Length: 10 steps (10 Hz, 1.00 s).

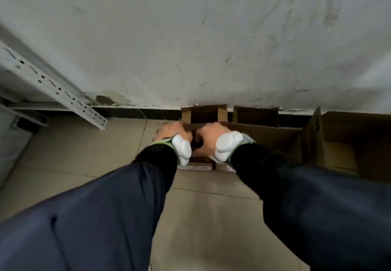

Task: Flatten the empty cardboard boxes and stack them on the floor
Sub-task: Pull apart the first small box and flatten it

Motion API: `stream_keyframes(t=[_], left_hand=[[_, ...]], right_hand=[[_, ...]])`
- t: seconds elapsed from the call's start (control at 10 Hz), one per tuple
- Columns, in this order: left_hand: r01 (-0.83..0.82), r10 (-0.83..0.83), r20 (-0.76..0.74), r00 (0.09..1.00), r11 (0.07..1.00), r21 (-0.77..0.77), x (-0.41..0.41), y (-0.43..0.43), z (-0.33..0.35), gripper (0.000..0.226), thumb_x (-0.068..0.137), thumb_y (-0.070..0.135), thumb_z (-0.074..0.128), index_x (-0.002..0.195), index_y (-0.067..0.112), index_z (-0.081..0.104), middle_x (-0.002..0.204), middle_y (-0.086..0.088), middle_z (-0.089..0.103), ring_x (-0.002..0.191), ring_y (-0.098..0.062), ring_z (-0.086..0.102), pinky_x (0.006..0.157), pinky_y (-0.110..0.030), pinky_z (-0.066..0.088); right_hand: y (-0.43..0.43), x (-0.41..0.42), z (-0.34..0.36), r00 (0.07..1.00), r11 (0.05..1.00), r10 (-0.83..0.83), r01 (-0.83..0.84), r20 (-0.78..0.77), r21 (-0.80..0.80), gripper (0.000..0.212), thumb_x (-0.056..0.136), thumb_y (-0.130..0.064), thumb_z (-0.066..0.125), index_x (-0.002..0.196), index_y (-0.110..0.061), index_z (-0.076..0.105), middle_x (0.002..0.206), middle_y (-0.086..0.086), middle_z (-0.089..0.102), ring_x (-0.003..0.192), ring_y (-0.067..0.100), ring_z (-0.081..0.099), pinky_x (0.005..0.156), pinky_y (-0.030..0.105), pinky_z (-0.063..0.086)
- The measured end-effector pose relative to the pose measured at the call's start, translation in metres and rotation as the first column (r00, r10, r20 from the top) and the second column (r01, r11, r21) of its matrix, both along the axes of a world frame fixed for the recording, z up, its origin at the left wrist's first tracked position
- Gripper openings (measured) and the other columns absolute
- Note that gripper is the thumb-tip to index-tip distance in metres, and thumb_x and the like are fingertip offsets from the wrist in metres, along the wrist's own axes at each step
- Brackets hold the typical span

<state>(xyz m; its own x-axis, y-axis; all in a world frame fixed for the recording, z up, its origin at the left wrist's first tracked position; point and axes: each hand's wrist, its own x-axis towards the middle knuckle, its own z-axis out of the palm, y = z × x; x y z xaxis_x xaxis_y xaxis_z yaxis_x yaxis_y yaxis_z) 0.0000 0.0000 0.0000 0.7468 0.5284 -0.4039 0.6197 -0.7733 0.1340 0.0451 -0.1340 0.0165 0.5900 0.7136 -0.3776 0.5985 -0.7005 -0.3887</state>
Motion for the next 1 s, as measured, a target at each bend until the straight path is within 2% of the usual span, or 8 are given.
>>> stream_keyframes(t=[0.1,0.3,0.4,0.5,0.6,0.8,0.9,1.0], left_hand=[[-0.063,0.05,-0.18,0.982,0.996,-0.07,-0.022,0.009,-0.031,0.039,0.078,0.046,0.056,0.116,0.039,0.065,0.109,-0.009,0.056,0.101,-0.036,0.062,0.089,-0.038,0.051],[-0.089,0.037,-0.281,0.959,0.981,-0.174,-0.037,0.014,-0.062,0.025,0.076,0.036,0.068,0.097,0.023,0.075,0.101,-0.003,0.071,0.093,-0.027,0.067,0.079,-0.028,0.048],[-0.076,-0.001,-0.293,0.956,0.965,-0.252,-0.034,0.012,-0.068,0.021,0.085,0.016,0.065,0.095,-0.001,0.072,0.113,-0.026,0.069,0.105,-0.037,0.068,0.091,-0.038,0.053],[-0.084,0.035,-0.222,0.974,0.973,-0.216,-0.035,0.012,-0.064,0.019,0.087,0.018,0.067,0.098,0.003,0.074,0.107,-0.019,0.072,0.102,-0.032,0.069,0.085,-0.033,0.054],[-0.152,0.134,-0.118,0.984,0.975,-0.16,-0.029,0.017,-0.051,0.03,0.095,0.018,0.064,0.121,0.004,0.067,0.124,-0.018,0.066,0.116,-0.034,0.064,0.09,-0.035,0.052],[-0.208,0.22,0.122,0.968,0.973,-0.101,-0.009,0.041,0.041,0.037,0.095,0.015,0.064,0.13,0.001,0.062,0.132,-0.022,0.062,0.121,-0.038,0.061,0.093,-0.04,0.051],[-0.175,0.165,0.212,0.963,0.984,0.029,-0.015,0.024,0.129,0.034,0.095,0.014,0.062,0.127,0.001,0.062,0.134,-0.022,0.058,0.121,-0.037,0.06,0.096,-0.04,0.049],[-0.136,0.105,0.286,0.953,0.987,0.089,-0.011,0.006,0.191,0.042,0.087,0.007,0.066,0.128,-0.001,0.06,0.138,-0.017,0.046,0.122,-0.038,0.058,0.101,-0.039,0.047]], right_hand=[[-0.001,-0.018,-0.017,0.983,0.968,0.176,-0.165,0.045,-0.188,0.038,0.08,-0.041,0.069,0.114,-0.027,0.067,0.118,0.004,0.058,0.112,0.03,0.048,0.09,0.039,0.041],[0.001,-0.03,-0.038,0.976,0.953,0.212,-0.197,0.042,-0.232,0.036,0.094,-0.02,0.055,0.129,-0.025,0.061,0.133,0.006,0.05,0.13,0.035,0.036,0.103,0.045,0.038],[-0.003,-0.032,-0.044,0.982,0.949,0.185,-0.173,0.025,-0.262,0.034,0.094,-0.012,0.05,0.124,-0.02,0.065,0.127,0.007,0.057,0.121,0.032,0.046,0.098,0.042,0.042],[-0.006,-0.034,-0.045,0.991,0.962,0.132,-0.125,0.012,-0.245,0.031,0.094,-0.008,0.047,0.116,-0.016,0.066,0.114,0.012,0.064,0.108,0.032,0.058,0.082,0.036,0.046],[-0.003,-0.032,-0.036,0.993,0.972,0.114,-0.109,0.01,-0.209,0.028,0.092,-0.004,0.047,0.109,-0.014,0.066,0.103,0.013,0.066,0.092,0.033,0.064,0.067,0.032,0.046],[0.015,-0.032,0.035,0.989,0.994,0.113,-0.112,0.095,-0.013,0.019,0.088,-0.005,0.048,0.094,-0.019,0.061,0.087,0.008,0.061,0.078,0.031,0.062,0.062,0.032,0.044],[0.011,-0.043,0.092,0.978,0.988,0.058,-0.085,0.202,0.126,0.012,0.091,-0.024,0.053,0.088,-0.015,0.061,0.085,0.008,0.064,0.078,0.032,0.063,0.063,0.036,0.05],[0.0,-0.049,0.144,0.97,0.962,-0.031,-0.036,0.241,0.27,0.034,0.094,-0.045,0.05,0.085,-0.013,0.059,0.085,0.008,0.067,0.076,0.031,0.061,0.062,0.034,0.048]])
